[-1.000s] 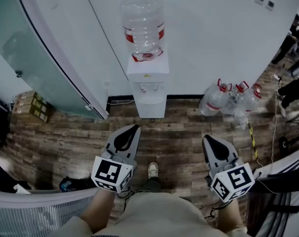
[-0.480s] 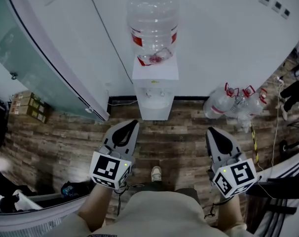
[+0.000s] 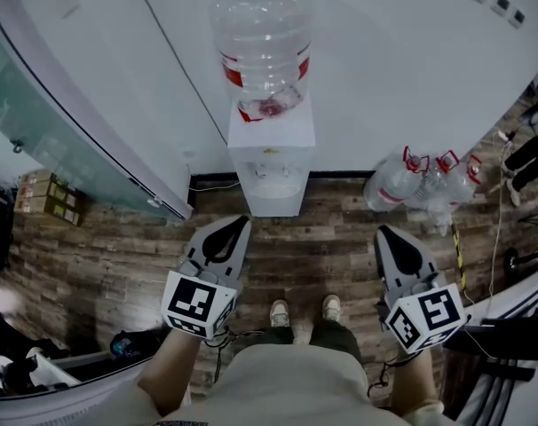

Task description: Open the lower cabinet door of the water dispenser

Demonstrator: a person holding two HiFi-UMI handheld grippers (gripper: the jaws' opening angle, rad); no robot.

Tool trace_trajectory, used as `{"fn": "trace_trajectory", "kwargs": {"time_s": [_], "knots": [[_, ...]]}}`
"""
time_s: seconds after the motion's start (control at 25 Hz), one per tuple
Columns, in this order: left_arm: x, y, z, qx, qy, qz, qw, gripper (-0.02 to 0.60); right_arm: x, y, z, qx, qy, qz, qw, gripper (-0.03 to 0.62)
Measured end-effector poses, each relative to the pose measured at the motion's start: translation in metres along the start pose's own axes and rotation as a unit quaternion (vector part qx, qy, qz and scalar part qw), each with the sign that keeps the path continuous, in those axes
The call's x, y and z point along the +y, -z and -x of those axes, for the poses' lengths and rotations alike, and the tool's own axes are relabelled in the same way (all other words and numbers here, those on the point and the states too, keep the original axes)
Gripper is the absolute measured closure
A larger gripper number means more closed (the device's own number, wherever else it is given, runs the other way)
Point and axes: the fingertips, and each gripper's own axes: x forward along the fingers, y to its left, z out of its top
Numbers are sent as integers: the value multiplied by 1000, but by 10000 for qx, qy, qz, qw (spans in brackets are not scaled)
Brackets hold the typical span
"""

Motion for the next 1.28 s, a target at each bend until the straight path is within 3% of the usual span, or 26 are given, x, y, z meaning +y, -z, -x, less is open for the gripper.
{"fn": "trace_trajectory", "kwargs": {"time_s": [0.6,0.92,1.04,1.28], "knots": [[-17,-7,-57,189,-898,148,9957,575,-82,-7,-41,8,-901,149,9958,588],[-14,2,-80,174,-1386,243,9899,575,-111,-8,-88,-248,-1445,33,9892,588],[-8,4,-87,162,-1498,214,9884,575,-107,-8,-105,-428,-1712,138,9842,547],[11,21,-102,-54,-1394,75,9902,575,-103,29,-157,141,-1839,43,9828,475]]}}
